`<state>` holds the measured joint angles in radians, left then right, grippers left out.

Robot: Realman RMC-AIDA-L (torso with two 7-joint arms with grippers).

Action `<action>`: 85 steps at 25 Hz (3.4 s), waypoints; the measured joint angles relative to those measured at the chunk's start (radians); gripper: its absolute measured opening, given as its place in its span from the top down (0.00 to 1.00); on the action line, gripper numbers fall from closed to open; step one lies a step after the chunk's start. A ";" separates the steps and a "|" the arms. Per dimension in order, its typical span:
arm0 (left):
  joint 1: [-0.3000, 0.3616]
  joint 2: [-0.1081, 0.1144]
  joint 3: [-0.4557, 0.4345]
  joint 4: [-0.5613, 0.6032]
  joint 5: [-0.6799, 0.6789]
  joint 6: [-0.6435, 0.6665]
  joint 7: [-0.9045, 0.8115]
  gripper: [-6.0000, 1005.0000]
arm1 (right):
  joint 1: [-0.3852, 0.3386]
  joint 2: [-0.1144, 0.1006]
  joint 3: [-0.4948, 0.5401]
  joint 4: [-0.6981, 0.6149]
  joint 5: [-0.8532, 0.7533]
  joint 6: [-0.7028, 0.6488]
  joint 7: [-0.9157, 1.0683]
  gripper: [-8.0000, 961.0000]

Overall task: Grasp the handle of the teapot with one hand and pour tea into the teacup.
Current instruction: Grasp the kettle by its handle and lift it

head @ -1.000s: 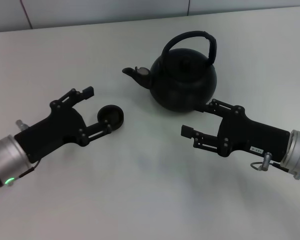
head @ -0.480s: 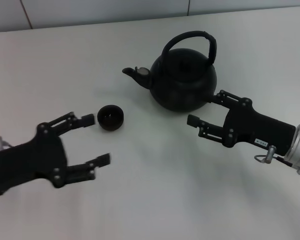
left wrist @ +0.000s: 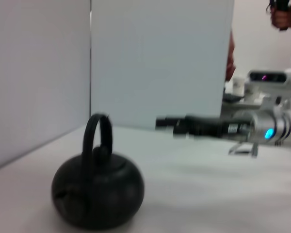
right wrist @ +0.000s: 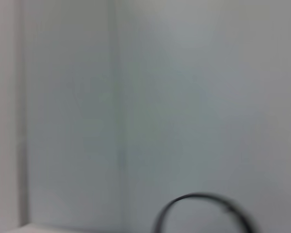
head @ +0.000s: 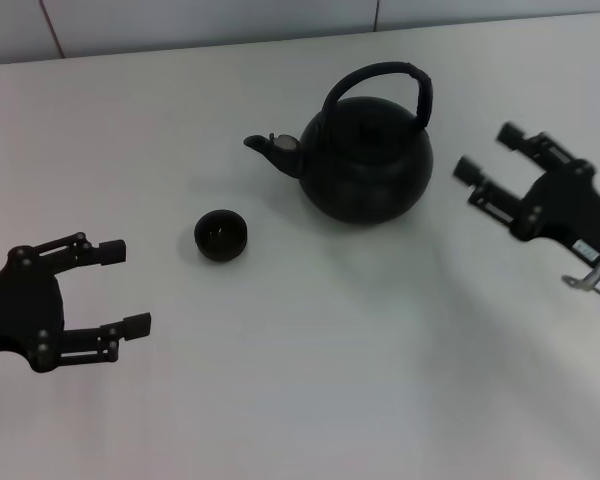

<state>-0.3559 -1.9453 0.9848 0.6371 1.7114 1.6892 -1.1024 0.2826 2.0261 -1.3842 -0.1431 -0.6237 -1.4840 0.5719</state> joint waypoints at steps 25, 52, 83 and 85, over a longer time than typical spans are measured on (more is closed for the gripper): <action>-0.005 -0.035 -0.071 0.065 0.097 -0.003 -0.011 0.14 | 0.139 0.049 0.099 -0.069 -0.009 0.318 0.044 0.34; -0.009 -0.049 -0.071 0.067 0.106 -0.025 -0.008 0.14 | 0.204 0.059 0.116 -0.065 0.010 0.512 0.084 0.39; -0.010 -0.069 -0.069 0.067 0.109 -0.051 -0.010 0.14 | 0.213 0.054 0.108 -0.073 0.001 0.522 0.069 0.77; -0.009 -0.069 -0.067 0.067 0.109 -0.051 -0.010 0.14 | 0.213 0.055 0.108 -0.071 0.003 0.521 0.069 0.80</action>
<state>-0.3651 -2.0139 0.9180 0.7041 1.8207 1.6382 -1.1121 0.4958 2.0813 -1.2760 -0.2145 -0.6208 -0.9626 0.6408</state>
